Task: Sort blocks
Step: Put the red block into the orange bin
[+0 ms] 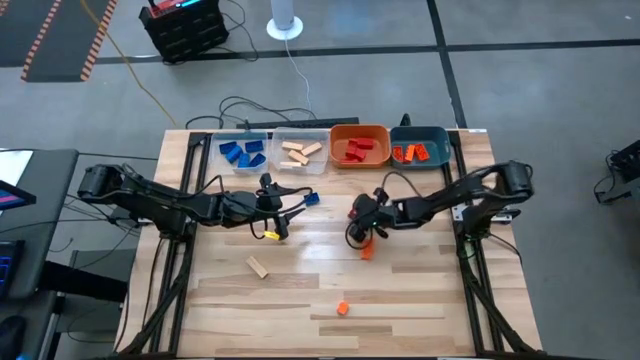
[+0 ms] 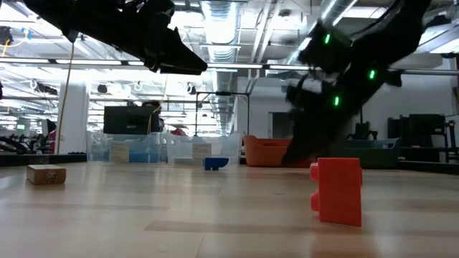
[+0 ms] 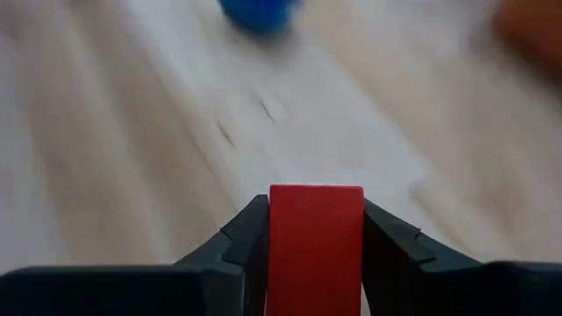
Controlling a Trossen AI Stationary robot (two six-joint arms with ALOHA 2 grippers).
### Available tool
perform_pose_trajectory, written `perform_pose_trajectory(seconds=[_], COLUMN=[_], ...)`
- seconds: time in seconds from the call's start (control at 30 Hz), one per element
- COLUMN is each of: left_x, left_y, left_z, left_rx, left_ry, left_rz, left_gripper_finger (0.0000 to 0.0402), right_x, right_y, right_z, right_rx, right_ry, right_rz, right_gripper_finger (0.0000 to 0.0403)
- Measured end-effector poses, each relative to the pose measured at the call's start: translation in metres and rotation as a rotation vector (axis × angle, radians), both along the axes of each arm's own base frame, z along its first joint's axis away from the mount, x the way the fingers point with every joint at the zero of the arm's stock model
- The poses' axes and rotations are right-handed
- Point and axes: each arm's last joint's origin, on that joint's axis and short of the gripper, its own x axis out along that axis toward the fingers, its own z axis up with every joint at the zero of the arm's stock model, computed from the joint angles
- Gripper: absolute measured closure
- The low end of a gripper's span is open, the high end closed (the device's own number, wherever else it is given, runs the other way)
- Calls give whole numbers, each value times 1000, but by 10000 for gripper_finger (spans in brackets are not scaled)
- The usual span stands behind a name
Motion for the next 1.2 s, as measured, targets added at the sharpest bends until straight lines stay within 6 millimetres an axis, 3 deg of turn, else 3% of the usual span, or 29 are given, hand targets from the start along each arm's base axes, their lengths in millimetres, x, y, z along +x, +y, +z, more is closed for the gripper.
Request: perform_pose_trajectory(seconds=[0.13, 0.33, 0.47, 0.63, 0.87, 1.2], left_x=[0, 1, 1, 0, 0, 0], left_y=[0, 1, 1, 0, 0, 0], left_z=[0, 3, 2, 2, -1, -1], left_rx=[0, 3, -1, -5, 8, 10], left_ry=[-5, -31, -27, -20, 14, 17], left_rz=[0, 1, 2, 3, 0, -1], left_gripper_finger=[153, 153, 153, 153, 152, 152], right_x=[-3, -8, -9, -15, -14, -14], right_y=[-12, -76, -128, -176, -190, -194], right_z=[40, 82, 83, 60, 40, 45], right_rx=[-76, -200, -173, -64, -9, -31], right_ry=[-77, -51, -25, 21, 56, 9], right_rz=[24, -103, -189, -248, -260, -271], right_gripper_finger=[247, 241, 240, 233, 230, 230])
